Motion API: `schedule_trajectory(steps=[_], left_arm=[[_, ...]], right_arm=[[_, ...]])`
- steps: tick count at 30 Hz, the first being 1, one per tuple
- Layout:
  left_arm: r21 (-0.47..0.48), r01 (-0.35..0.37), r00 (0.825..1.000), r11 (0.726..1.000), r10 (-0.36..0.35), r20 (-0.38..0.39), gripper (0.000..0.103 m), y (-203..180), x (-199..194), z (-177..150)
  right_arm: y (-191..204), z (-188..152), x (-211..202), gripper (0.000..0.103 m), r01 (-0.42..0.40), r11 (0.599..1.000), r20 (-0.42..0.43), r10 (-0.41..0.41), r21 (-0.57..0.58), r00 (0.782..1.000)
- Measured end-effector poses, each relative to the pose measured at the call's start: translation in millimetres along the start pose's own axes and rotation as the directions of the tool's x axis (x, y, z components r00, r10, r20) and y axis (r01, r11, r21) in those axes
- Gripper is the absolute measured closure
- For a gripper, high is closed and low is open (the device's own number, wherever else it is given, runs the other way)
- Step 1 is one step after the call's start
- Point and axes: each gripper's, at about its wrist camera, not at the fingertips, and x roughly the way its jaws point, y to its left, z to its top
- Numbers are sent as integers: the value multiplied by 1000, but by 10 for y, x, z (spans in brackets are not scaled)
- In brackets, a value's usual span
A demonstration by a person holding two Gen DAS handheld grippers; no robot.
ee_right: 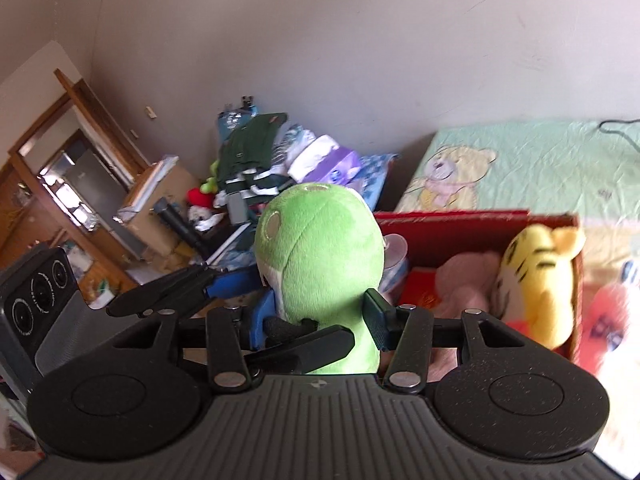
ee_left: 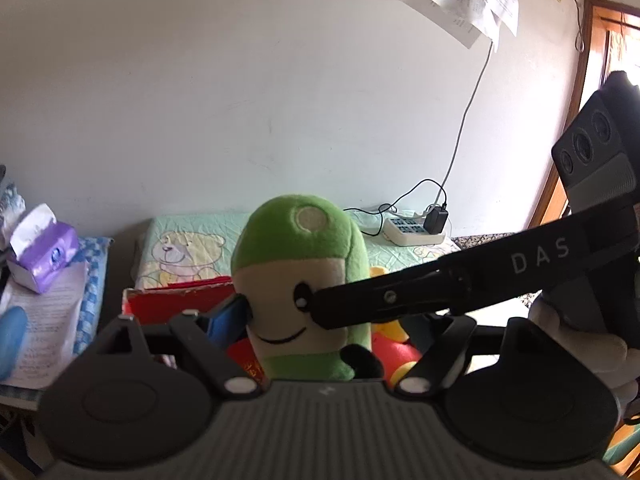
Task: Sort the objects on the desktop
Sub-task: 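Lift the green bean plush with the right gripper and carry it to the red box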
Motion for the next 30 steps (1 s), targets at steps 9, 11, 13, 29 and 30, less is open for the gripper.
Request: schedule_trajectory(steps=[9, 11, 13, 29, 30], left_arm=[[-121, -26, 995, 992, 14, -99, 23, 266, 606, -158], [-129, -43, 992, 991, 26, -127, 23, 311, 695, -206], [-127, -56, 988, 990, 36, -149, 23, 342, 744, -231], [1, -134, 954, 991, 129, -272, 13, 483, 921, -365], [10, -136, 952, 991, 133, -276, 13, 494, 917, -384]], right_arm=[[-497, 99, 441, 53, 21, 998, -86, -15, 67, 996], [-581, 85, 529, 53, 20, 995, -101, -10, 98, 995], [-638, 55, 601, 54, 12, 990, -112, 4, 140, 994], [-715, -120, 842, 55, 87, 942, -74, -66, 323, 995], [-706, -130, 849, 55, 95, 942, -71, -76, 322, 995]])
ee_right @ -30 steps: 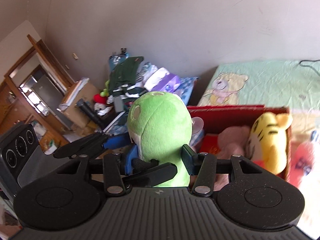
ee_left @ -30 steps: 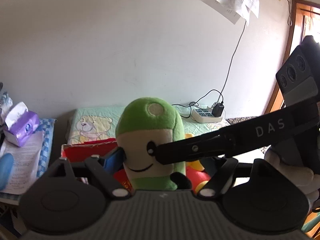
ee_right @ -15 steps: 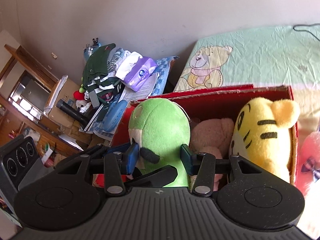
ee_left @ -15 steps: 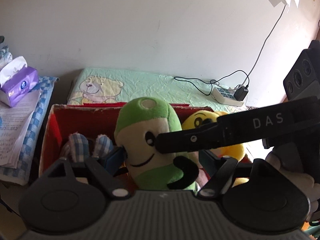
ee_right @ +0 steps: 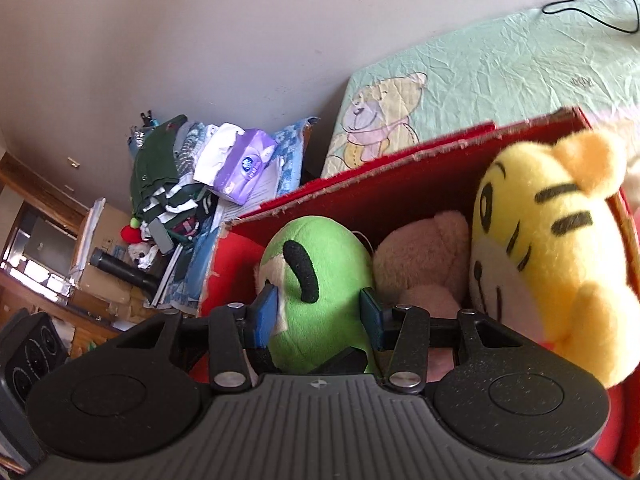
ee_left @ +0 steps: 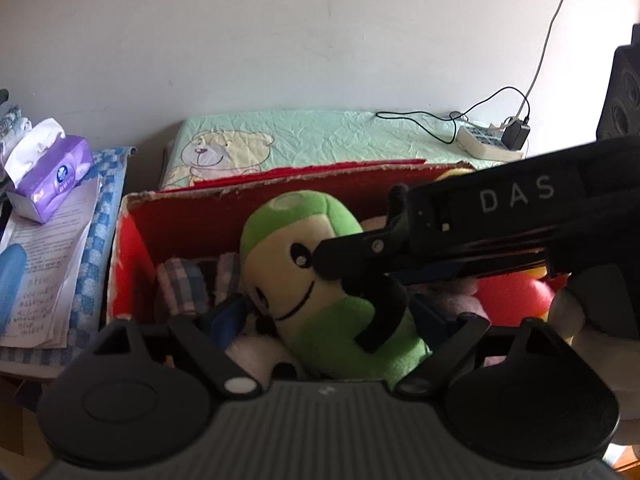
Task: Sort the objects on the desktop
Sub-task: 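Lift the green bean plush with the right gripper and carry it to the red box, then lower the green bean plush into the red box beside the brown bear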
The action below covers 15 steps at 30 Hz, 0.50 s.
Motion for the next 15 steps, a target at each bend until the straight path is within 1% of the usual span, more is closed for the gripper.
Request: schedule_trajectory(steps=[6, 9, 11, 15], left_arm=[[59, -9, 1000, 998, 9, -1, 10, 0, -35, -56], [103, -35, 999, 994, 35, 0, 10, -59, -15, -74], [103, -43, 999, 994, 43, 3, 11, -52, -3, -61], [98, -64, 998, 993, 65, -12, 10, -39, 40, -36]], right_arm=[[15, -78, -26, 55, 8, 1000, 12, -7, -13, 1000], [-10, -95, -16, 55, 12, 1000, 15, -12, -18, 1000], [-44, -64, 16, 55, 13, 1000, 16, -13, 10, 1000], [-77, -47, 99, 55, 19, 1000, 20, -19, 15, 1000]])
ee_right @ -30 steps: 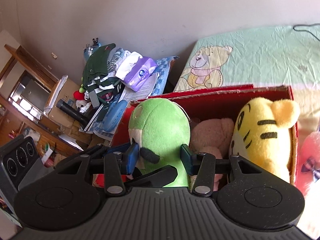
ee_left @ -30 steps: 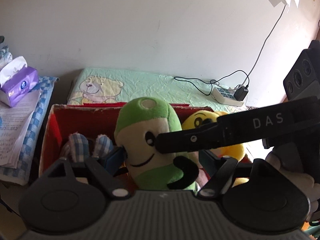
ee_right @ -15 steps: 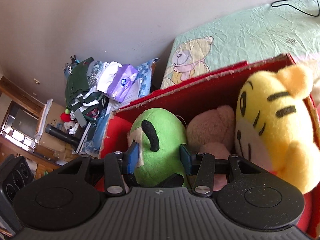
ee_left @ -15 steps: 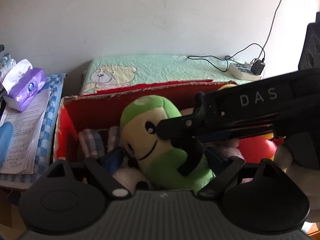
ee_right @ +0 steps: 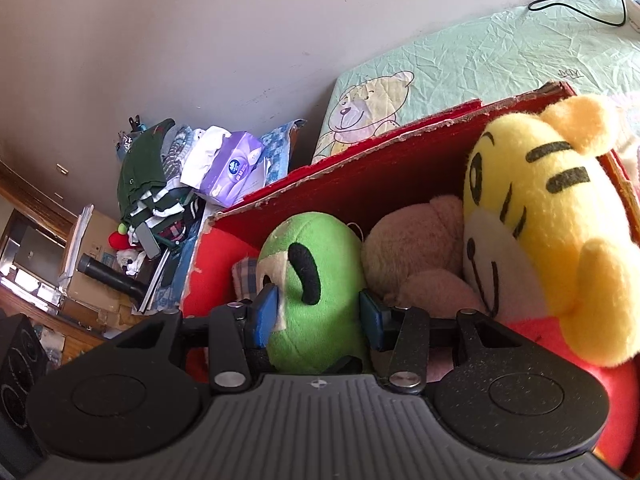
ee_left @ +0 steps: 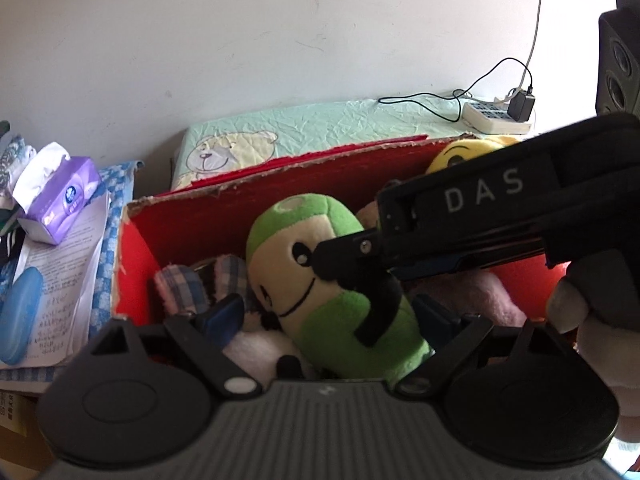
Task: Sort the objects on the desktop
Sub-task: 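Lower the green bean plush into the red box beside the brown bear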
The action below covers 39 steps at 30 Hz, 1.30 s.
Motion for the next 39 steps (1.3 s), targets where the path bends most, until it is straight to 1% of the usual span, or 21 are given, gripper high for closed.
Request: schedule_trajectory(steps=[2, 5, 9, 12, 14, 16, 18, 22, 25, 27, 30, 31, 32, 36, 39], left_arm=[[-2, 3, 1000, 1000, -3, 3, 7, 2, -16, -6], [-17, 13, 1000, 1000, -13, -2, 6, 29, -27, -5], [-11, -8, 1000, 1000, 8, -4, 5, -9, -39, 2], [-15, -18, 1000, 1000, 17, -5, 5, -12, -59, 4], [-18, -23, 1000, 1000, 23, -4, 5, -21, -89, 5], [-19, -33, 999, 999, 33, 0, 5, -33, -133, 1], [-13, -55, 999, 998, 55, 3, 5, -50, -173, -11], [1, -91, 996, 996, 91, 2, 5, -84, -215, -38], [-8, -99, 995, 995, 99, -19, 5, -58, -183, -41], [-23, -100, 995, 995, 99, -32, 4, -38, -165, -27], [-25, -108, 994, 994, 107, -31, 3, -62, -174, -10], [-25, -114, 993, 993, 113, -31, 3, -69, -171, -9], [-28, -119, 992, 993, 118, -33, 2, -74, -165, -8], [-48, -134, 990, 990, 131, -46, 1, -75, -162, 5], [-49, -151, 988, 987, 149, -46, 0, -97, -174, 4]], right_arm=[[-10, -7, -31, 55, -7, 1000, -6, 7, -2, 1000], [-6, -50, -86, 54, -13, 1000, -8, 13, -20, 1000], [-49, -26, -133, 49, -34, 999, -16, 34, -7, 999], [-60, -1, -202, 50, -36, 999, -4, 36, -2, 999], [-59, -3, -231, 52, -30, 1000, 0, 30, -9, 1000], [-67, -11, -233, 63, -39, 999, -5, 39, -5, 999], [-59, -21, -217, 69, -47, 999, -9, 47, -2, 999], [-21, -58, -177, 72, -46, 999, -17, 45, -1, 999], [-7, -103, -147, 72, -37, 999, -12, 37, -10, 999], [-51, -103, -135, 72, -43, 999, -17, 44, 14, 999], [-96, -89, -186, 70, -54, 998, -10, 55, 37, 998], [-93, -90, -208, 67, -50, 998, -4, 50, 33, 999], [-88, -93, -230, 66, -41, 999, 1, 41, 27, 999], [-67, -121, -289, 66, -3, 1000, 23, 3, 1, 1000], [-62, -141, -325, 66, 9, 1000, 36, -9, 0, 999]])
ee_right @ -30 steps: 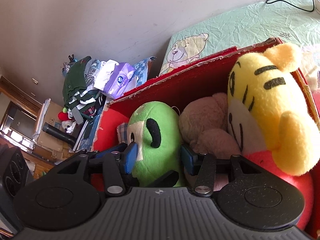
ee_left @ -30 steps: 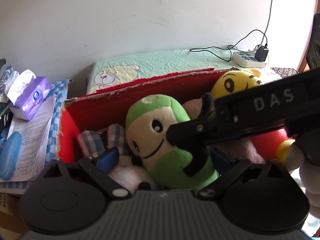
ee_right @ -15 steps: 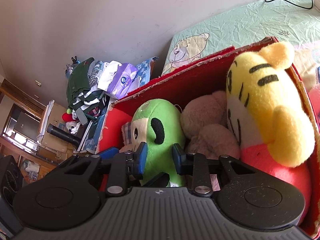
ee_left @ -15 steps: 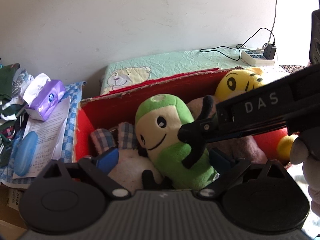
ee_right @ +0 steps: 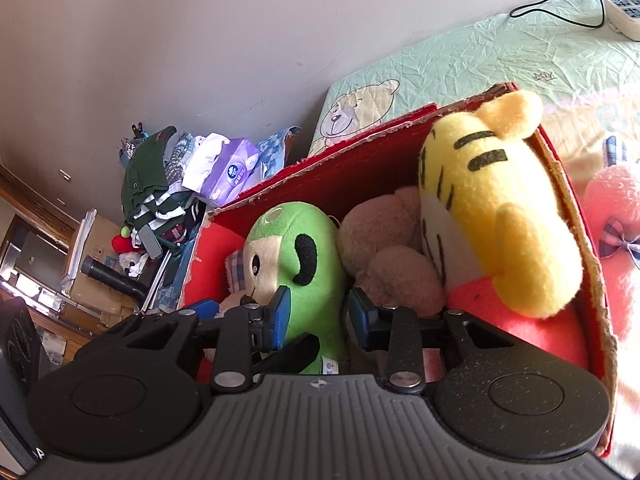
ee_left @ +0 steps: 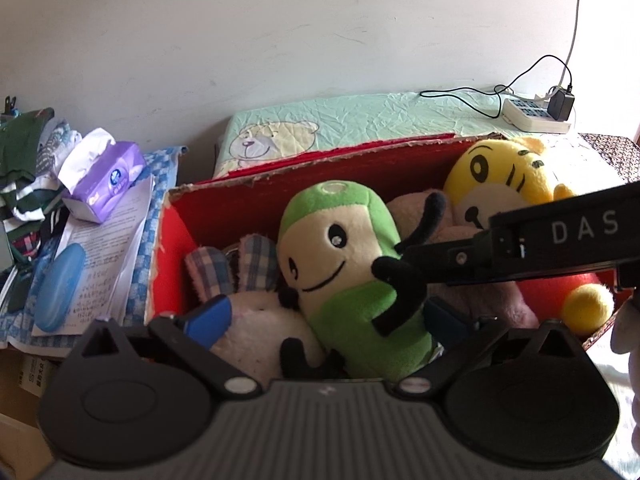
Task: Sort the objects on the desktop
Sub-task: 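Lower the green bean plush into the red box beside the brown bear, then open the right gripper to release the green bean plush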
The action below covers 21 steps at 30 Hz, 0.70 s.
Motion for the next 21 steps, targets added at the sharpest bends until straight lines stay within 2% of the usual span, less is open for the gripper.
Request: schedule_trajectory(steps=[11, 18, 21], left_arm=[[-11, -63, 998, 998, 62, -2, 0, -93, -45, -25], [-26, -66, 998, 997, 66, -18, 0, -87, -113, -42], [-39, -70, 997, 997, 68, -35, 0, -88, -158, -51]], right_arm=[[92, -79, -149, 66, 86, 994, 68, -82, -63, 994], [139, -106, -286, 66, 147, 987, 120, -138, -70, 983], [186, -136, -305, 65, 204, 975, 136, -192, -88, 972]])
